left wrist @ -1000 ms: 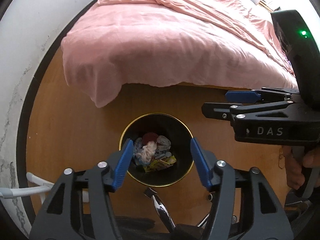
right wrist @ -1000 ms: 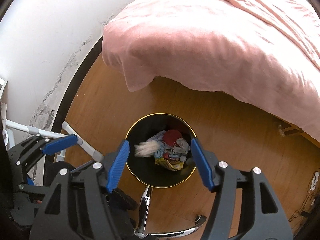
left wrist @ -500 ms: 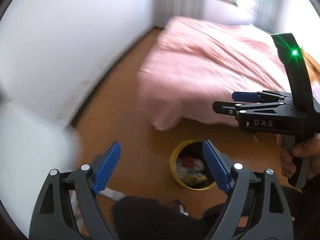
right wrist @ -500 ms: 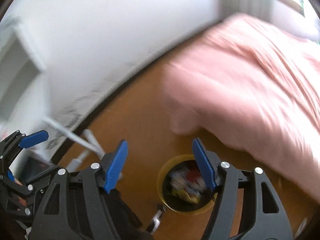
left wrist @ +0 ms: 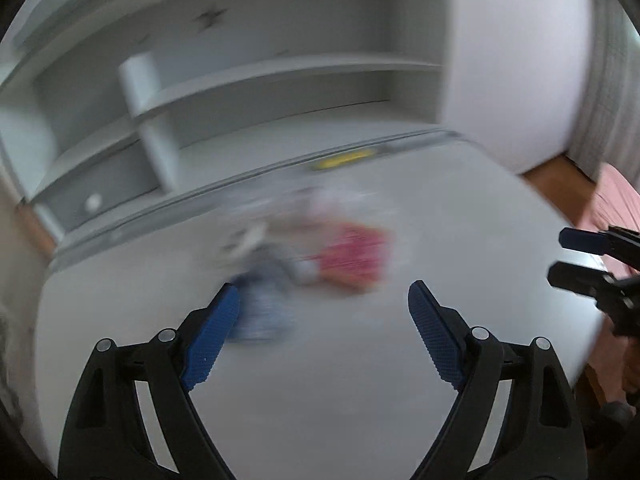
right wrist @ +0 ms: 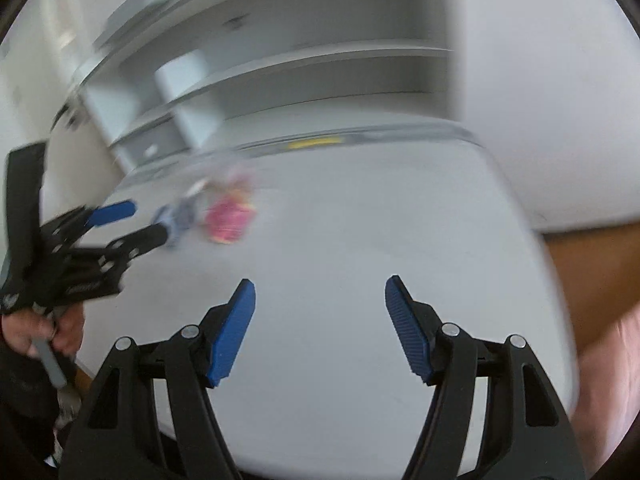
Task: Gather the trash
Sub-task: 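Move both tools back over the desk, then grasp the grey sock with the left gripper while the right grasps the pink card box, then carry the sock and pink card box over the black bin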
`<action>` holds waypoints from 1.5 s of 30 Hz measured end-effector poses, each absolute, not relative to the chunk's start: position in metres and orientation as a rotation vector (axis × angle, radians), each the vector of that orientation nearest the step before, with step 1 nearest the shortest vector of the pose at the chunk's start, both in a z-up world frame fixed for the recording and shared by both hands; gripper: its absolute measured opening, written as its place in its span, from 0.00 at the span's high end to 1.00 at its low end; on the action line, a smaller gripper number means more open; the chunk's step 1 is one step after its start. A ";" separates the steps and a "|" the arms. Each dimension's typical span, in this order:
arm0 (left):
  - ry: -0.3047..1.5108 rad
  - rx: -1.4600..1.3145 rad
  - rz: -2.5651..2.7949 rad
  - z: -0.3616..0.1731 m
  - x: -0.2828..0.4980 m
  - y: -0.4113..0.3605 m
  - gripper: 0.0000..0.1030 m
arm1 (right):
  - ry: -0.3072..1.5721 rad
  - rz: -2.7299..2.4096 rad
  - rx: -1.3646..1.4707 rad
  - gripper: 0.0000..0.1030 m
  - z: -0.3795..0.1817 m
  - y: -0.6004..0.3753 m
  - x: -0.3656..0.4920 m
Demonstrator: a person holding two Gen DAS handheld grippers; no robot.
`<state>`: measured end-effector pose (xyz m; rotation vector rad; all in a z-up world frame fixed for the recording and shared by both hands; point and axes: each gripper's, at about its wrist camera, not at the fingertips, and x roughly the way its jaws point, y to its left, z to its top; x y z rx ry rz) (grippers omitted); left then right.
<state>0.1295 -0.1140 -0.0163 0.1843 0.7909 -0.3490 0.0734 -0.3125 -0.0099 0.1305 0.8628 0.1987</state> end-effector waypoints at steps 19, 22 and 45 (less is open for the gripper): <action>0.910 0.117 -0.386 -0.059 0.177 -0.067 0.79 | 0.951 0.367 -0.191 0.36 -0.037 -0.192 0.181; 0.894 0.098 -0.389 -0.053 0.173 -0.058 0.79 | 0.963 0.356 -0.240 0.36 -0.045 -0.186 0.190; 0.832 0.059 -0.431 -0.017 0.134 -0.065 0.79 | 0.886 0.373 -0.073 0.44 -0.005 -0.212 0.142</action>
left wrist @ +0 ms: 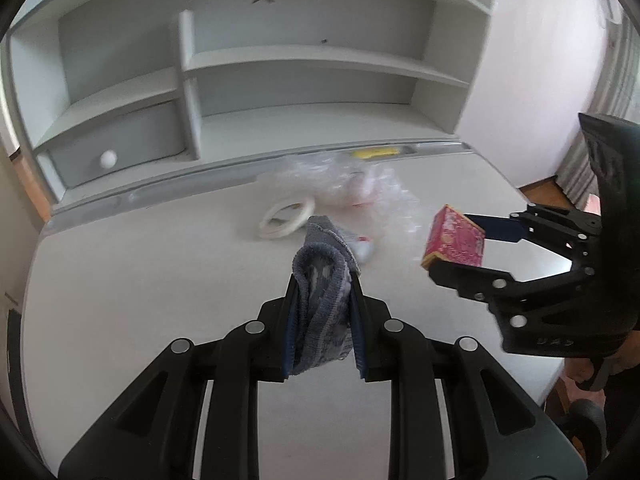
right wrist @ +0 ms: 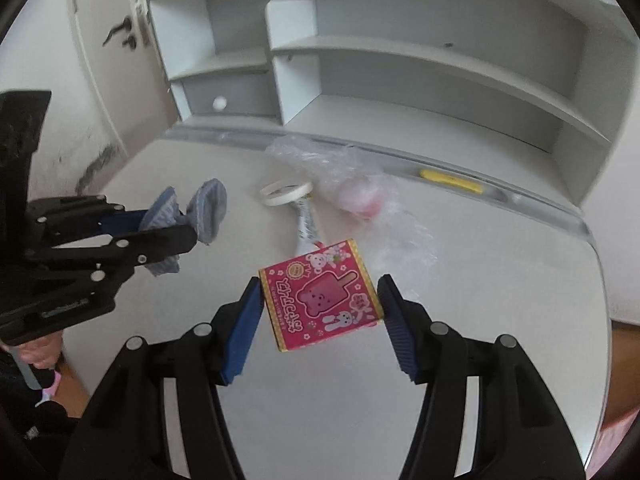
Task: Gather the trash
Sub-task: 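Carry the sock and pink card box over the black bin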
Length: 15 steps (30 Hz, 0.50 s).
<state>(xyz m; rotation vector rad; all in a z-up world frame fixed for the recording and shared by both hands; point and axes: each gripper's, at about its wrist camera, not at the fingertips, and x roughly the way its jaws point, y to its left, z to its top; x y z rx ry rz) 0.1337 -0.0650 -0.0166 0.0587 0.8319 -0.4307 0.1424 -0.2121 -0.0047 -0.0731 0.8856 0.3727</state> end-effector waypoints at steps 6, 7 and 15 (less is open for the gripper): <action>0.807 0.084 -0.583 -0.009 0.110 -0.138 0.79 | 0.848 0.207 0.049 0.44 0.009 -0.295 0.086; 0.799 0.095 -0.615 -0.009 0.104 -0.157 0.79 | 0.846 0.176 0.071 0.44 0.009 -0.311 0.075; 0.752 0.191 -0.951 -0.005 0.030 -0.314 0.79 | 0.812 -0.187 0.274 0.44 -0.005 -0.459 -0.055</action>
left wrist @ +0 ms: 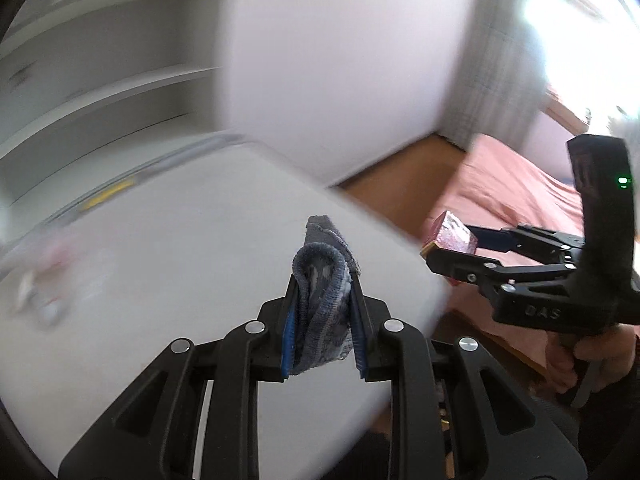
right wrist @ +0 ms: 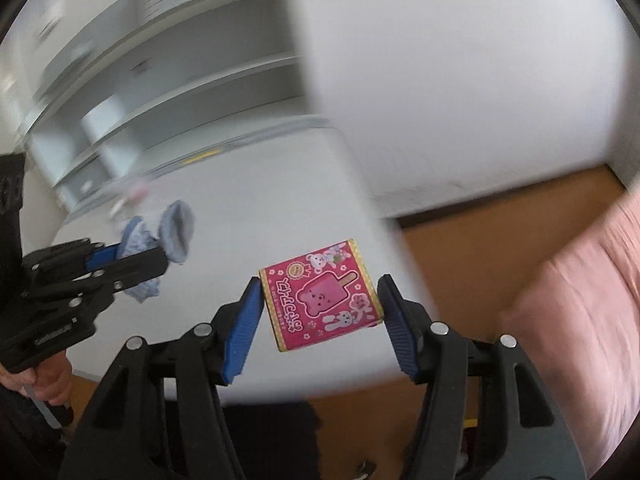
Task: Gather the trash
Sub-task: 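Carry the sock and pink card box over the black bin, then open both grippers over the bin to drop sock and box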
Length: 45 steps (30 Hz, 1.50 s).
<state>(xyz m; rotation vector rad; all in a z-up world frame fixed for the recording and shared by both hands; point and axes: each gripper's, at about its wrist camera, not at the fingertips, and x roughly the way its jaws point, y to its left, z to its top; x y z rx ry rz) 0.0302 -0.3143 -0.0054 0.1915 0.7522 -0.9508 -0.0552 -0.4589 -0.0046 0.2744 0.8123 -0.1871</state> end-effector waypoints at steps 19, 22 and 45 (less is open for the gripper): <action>0.951 0.554 -1.413 -0.142 -0.118 -0.542 0.79 | 1.035 -0.716 0.774 0.44 -0.177 -0.628 -0.305; 0.990 0.606 -1.408 -0.166 -0.126 -0.558 0.79 | 1.098 -0.723 0.817 0.44 -0.207 -0.628 -0.314; 1.064 0.726 -1.510 -0.202 -0.175 -0.602 0.78 | 1.054 -0.792 0.915 0.28 -0.227 -0.648 -0.356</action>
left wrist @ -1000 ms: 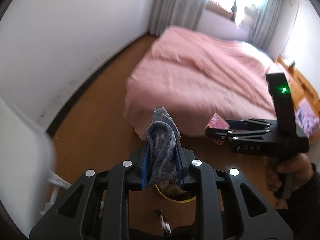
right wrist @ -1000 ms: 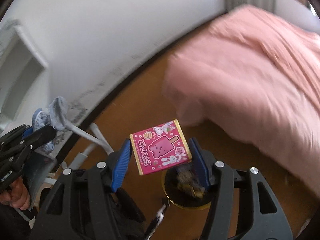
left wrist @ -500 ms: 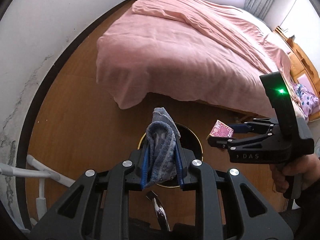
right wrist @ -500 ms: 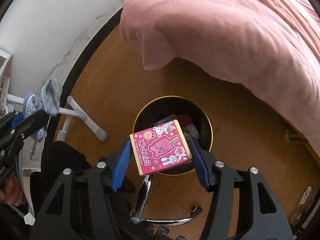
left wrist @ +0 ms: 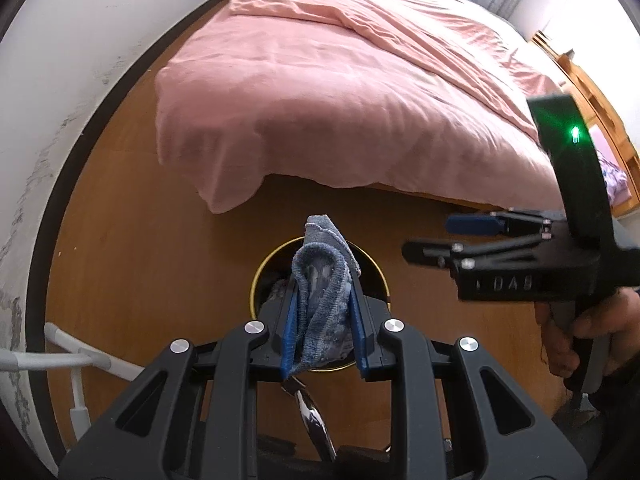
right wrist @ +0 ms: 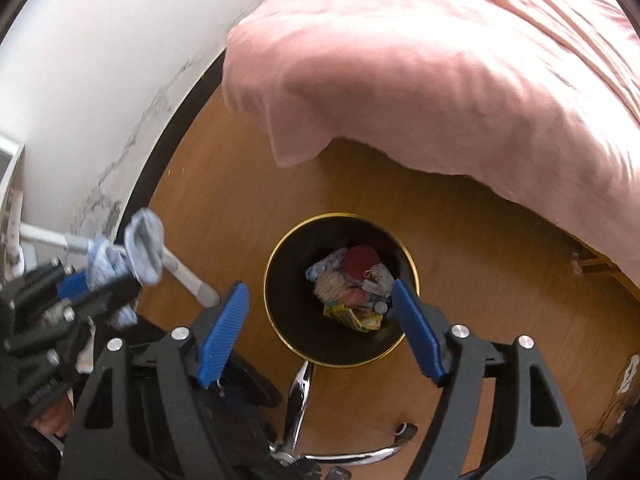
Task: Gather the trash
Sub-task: 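Open both grippers over the bin to drop sock and box, then move both tools back over the desk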
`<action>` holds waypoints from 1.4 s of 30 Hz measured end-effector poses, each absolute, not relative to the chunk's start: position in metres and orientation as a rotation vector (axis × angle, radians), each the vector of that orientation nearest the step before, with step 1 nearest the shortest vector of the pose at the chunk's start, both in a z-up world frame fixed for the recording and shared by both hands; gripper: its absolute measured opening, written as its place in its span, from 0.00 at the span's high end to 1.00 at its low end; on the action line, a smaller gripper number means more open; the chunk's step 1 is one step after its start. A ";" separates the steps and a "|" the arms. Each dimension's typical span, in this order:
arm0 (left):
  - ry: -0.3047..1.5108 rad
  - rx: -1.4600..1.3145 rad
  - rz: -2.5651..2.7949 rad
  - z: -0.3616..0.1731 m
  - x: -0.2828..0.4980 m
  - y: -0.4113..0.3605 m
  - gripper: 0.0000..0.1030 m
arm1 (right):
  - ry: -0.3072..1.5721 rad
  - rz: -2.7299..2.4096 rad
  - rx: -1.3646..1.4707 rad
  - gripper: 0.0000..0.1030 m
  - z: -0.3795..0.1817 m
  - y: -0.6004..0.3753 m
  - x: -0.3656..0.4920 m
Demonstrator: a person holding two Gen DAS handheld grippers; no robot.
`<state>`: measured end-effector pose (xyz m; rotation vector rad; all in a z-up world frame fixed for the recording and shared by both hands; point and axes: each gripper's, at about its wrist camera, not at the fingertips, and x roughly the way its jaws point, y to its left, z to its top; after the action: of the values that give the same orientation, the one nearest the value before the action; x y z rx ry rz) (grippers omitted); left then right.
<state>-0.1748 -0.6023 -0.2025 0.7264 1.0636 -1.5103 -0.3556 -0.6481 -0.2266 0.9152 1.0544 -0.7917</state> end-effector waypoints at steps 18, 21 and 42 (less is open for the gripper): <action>0.951 0.757 -1.550 -0.174 -0.198 -0.606 0.34 | 0.956 -0.907 0.881 0.28 -0.205 -0.653 -0.373; 0.896 0.704 -1.511 -0.147 -0.184 -0.588 0.26 | 0.960 -0.913 0.825 0.28 -0.194 -0.648 -0.364; 0.780 0.233 -0.509 -0.005 0.105 -0.188 0.16 | 0.850 0.068 0.189 0.28 -0.016 -0.384 0.041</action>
<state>0.1052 -0.1878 -0.0046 0.2331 0.7803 -0.5091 0.0415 -0.3845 -0.0157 0.1891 0.8503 0.0677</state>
